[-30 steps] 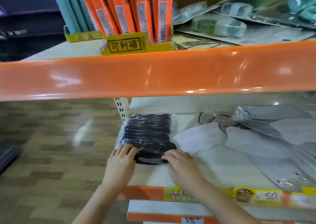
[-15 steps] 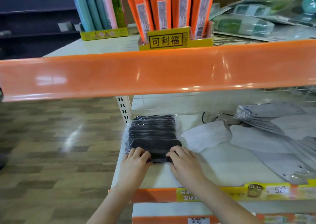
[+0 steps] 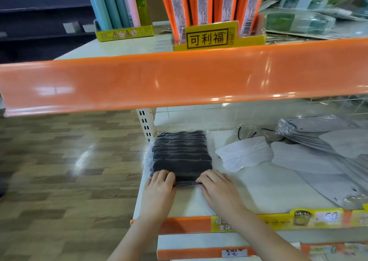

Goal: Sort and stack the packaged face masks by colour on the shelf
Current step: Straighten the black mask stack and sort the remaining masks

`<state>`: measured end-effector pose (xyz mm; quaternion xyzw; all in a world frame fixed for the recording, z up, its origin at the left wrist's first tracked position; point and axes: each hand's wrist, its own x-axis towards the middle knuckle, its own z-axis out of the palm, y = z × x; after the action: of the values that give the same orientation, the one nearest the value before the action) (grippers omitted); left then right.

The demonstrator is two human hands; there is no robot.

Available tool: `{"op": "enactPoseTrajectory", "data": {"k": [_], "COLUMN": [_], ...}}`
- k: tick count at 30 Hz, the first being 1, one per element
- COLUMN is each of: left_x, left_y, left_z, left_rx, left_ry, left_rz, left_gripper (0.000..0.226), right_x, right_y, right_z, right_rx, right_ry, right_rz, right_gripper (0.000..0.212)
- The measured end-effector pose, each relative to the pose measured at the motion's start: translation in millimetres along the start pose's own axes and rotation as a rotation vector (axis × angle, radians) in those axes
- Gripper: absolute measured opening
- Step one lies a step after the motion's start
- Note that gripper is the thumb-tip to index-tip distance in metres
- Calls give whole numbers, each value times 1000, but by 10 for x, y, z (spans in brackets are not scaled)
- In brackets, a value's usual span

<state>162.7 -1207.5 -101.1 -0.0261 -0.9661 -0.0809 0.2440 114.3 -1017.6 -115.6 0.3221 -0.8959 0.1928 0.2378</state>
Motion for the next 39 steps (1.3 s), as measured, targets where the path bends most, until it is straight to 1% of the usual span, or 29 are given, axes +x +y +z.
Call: {"op": "enactPoseTrajectory", "data": {"k": [2, 4, 9, 13, 15, 17, 19, 22, 26, 28, 34, 37, 39], "left_x": [-4, -7, -4, 54, 107, 170, 239, 331, 458, 514, 625, 669, 685], "left_y": [-22, -18, 6, 70, 175, 306, 460, 692, 1085, 1313, 2001, 2328, 2529], "left_z": [19, 55, 109, 97, 91, 88, 95, 124, 234, 288, 502, 575, 622], "left_rx": [-12, 3, 78, 87, 70, 29, -19, -61, -117, -141, -219, -219, -227], "left_ry": [-17, -43, -96, -84, -83, -75, -60, -33, -45, -45, -90, -127, -160], "left_rz": [1, -20, -18, -49, -90, -112, -110, -74, -23, 1, 97, 123, 148], "left_gripper": [28, 26, 42, 30, 32, 34, 32, 13, 20, 26, 30, 29, 29], "right_x": [3, 6, 13, 23, 41, 84, 121, 136, 6, -124, -548, -690, -779], "right_y": [-25, -29, -33, -37, -33, -35, -18, 102, 473, 672, 1195, 1384, 1516], "right_z": [-24, -24, -8, -26, -47, -110, -208, -349, -556, -678, -1040, -1214, -1319], "right_rx": [-1, 4, 13, 39, 52, 75, 92, 99, 39, -6, -89, -148, -193], "right_ry": [-13, -27, -58, -83, -102, -100, -83, -61, -58, -71, -85, -96, -120], "right_rz": [1, 20, 51, 69, 77, 93, 112, 145, 241, 294, 397, 424, 438], "right_gripper": [23, 24, 29, 31, 32, 33, 33, 31, 27, 29, 33, 31, 27]}}
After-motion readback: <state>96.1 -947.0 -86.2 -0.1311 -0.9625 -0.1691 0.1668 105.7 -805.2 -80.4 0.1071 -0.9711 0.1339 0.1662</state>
